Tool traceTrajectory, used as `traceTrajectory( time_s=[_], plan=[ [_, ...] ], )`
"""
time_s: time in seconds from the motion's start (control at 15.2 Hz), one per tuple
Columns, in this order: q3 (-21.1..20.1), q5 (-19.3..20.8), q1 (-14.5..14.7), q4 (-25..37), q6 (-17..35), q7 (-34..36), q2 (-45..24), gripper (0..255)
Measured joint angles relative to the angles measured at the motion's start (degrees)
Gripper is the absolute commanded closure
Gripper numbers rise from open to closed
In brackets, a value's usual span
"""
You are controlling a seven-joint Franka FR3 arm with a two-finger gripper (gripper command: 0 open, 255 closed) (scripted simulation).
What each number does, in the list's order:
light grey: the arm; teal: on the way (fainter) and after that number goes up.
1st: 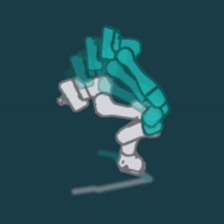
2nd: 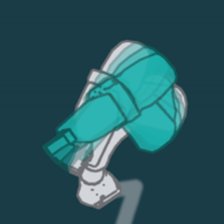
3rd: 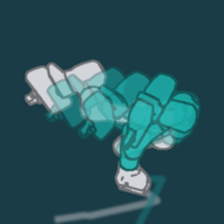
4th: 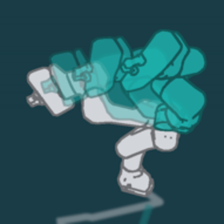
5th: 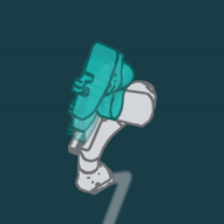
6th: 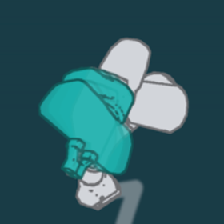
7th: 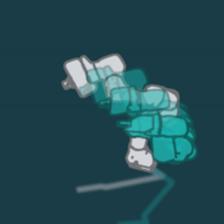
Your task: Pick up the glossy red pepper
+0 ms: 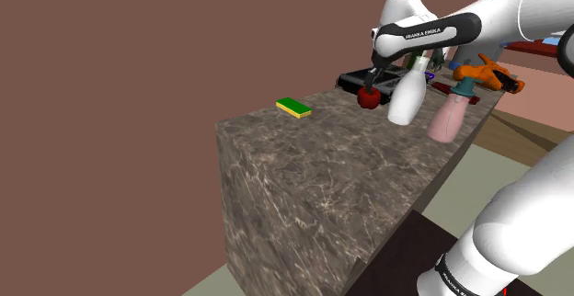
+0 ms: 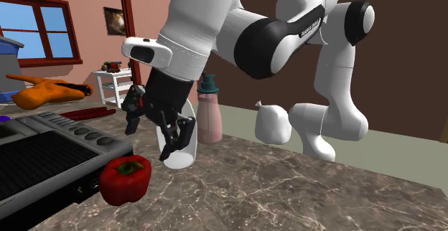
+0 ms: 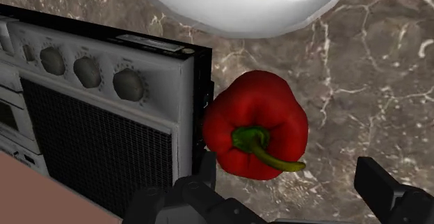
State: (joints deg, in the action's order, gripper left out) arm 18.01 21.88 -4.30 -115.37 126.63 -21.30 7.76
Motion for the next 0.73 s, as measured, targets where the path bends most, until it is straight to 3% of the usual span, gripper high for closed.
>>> traceTrajectory(
  time_s=[0.59,0.66,0.73],
  plan=[
    [0.72,1.31,-0.53,-1.81,6.35,0.9,-3.83,0],
    [0.76,1.29,-0.56,-1.86,6.64,0.93,-4.07,255],
    [0.78,1.29,-0.57,-1.91,6.78,0.95,-4.17,255]
  ],
)
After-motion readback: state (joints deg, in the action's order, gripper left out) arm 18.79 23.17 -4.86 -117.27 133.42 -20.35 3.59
